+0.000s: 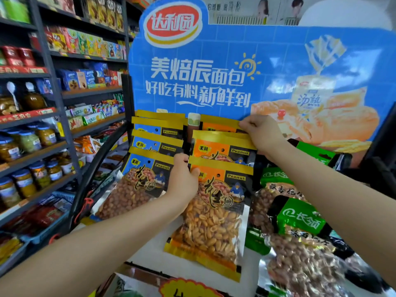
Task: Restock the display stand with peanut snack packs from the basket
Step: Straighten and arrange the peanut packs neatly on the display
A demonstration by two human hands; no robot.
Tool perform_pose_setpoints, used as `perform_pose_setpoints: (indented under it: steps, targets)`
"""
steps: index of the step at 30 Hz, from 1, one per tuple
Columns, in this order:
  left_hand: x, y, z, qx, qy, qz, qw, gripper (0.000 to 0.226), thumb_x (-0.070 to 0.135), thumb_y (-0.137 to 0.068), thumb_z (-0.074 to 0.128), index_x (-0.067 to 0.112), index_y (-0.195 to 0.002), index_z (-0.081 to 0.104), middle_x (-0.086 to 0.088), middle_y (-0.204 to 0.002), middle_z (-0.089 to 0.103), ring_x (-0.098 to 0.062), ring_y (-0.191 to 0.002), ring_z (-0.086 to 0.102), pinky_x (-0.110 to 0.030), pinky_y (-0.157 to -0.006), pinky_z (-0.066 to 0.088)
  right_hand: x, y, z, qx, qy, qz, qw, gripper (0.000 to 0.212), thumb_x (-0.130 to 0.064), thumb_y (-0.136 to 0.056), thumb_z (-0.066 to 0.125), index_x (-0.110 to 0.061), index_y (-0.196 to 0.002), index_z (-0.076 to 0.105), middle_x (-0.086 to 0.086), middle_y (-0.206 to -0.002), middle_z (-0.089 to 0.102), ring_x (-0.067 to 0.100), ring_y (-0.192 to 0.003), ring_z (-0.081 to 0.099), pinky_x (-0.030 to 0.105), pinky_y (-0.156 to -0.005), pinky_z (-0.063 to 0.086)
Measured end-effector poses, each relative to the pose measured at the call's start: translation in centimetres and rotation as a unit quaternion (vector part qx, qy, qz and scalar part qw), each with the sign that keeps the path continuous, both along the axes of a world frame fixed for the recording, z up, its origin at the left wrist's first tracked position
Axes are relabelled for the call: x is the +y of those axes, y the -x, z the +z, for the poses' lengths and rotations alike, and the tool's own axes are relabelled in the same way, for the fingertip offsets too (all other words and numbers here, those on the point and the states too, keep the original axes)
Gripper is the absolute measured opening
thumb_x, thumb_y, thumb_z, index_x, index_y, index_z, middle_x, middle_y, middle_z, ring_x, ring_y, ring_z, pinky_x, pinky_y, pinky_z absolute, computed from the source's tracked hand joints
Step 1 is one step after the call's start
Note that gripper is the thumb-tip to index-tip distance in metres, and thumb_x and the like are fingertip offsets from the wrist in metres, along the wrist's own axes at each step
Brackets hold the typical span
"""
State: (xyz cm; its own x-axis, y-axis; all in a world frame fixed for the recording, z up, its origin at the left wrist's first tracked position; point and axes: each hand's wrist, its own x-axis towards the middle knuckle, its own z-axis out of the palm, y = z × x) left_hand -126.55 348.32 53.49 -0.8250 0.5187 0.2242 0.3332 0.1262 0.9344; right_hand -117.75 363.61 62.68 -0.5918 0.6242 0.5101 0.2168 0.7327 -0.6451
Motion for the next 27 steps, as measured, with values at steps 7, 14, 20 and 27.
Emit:
perform_pose_setpoints:
  steps: [7, 14, 20, 27]
  targets:
    - [0.8, 0.9, 0.2, 0.021, -0.001, 0.011, 1.000, 0.049, 0.002, -0.094, 0.047, 0.016, -0.138, 0.029, -0.007, -0.133, 0.049, -0.016, -0.101, 0.052, -0.024, -0.075, 0.042, -0.7, -0.1, -0.5, -0.081, -0.372, -0.082, 0.921, 0.025, -0.012, -0.087, 0.057, -0.011, -0.109, 0.067, 0.016, -0.113, 0.063, 0.039, -0.100, 0.058, 0.043, -0.079, 0.047]
    - [-2.2, -1.1, -1.7, 0.265, 0.074, -0.122, 0.954, 0.074, 0.013, -0.092, 0.053, 0.029, -0.147, 0.007, 0.012, -0.157, -0.008, -0.009, -0.145, 0.002, -0.021, -0.110, 0.014, -1.2, -0.2, -1.8, -0.243, -0.336, -0.028, 0.910, 0.030, -0.016, -0.093, 0.049, -0.008, -0.122, 0.054, 0.016, -0.123, 0.054, 0.038, -0.106, 0.057, 0.045, -0.084, 0.051]
    - [-7.0, -0.5, -3.5, 0.442, 0.287, -0.200, 0.826, 0.096, 0.078, -0.069, 0.027, 0.032, -0.147, -0.004, 0.011, -0.138, -0.047, -0.004, -0.128, -0.040, -0.031, -0.106, -0.021, -1.6, 1.4, -2.4, -0.240, -0.320, -0.036, 0.916, 0.033, -0.017, -0.091, 0.053, -0.002, -0.120, 0.053, 0.022, -0.119, 0.054, 0.039, -0.112, 0.050, 0.044, -0.093, 0.044]
    - [-7.9, 0.5, -4.5, 0.380, 0.356, -0.306, 0.797, 0.088, 0.054, -0.083, 0.054, 0.044, -0.142, -0.011, 0.015, -0.142, -0.040, -0.006, -0.134, -0.034, -0.027, -0.107, -0.005, -2.3, 3.4, -2.4, -0.250, -0.303, -0.003, 0.920, 0.034, 0.003, -0.089, 0.046, -0.004, -0.121, 0.053, 0.021, -0.125, 0.049, 0.037, -0.116, 0.045, 0.044, -0.095, 0.043]
